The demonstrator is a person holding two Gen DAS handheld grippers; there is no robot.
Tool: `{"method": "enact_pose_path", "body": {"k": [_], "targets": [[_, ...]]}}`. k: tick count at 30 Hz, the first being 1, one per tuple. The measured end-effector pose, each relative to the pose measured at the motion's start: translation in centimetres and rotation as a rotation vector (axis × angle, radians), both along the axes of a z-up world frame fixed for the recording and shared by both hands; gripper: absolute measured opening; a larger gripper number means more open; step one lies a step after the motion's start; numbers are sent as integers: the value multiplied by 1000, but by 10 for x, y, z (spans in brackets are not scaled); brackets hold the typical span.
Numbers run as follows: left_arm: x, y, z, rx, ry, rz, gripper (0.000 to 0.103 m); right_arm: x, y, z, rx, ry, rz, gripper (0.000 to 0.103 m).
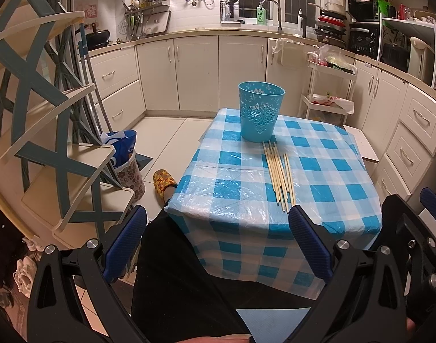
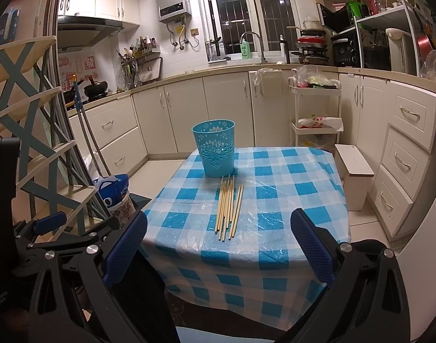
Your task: Organize utensils
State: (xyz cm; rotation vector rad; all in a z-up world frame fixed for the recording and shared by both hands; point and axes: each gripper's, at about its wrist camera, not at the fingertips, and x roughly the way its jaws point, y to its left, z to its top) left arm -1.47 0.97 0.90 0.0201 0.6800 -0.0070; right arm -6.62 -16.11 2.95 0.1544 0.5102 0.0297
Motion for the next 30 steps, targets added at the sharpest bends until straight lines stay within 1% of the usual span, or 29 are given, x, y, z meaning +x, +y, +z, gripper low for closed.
{"method": "enact_pose_path", "body": {"k": [30], "targets": [[0,-1,0,-2,2,1,95,-2,4,-5,-2,5,1,96]]}}
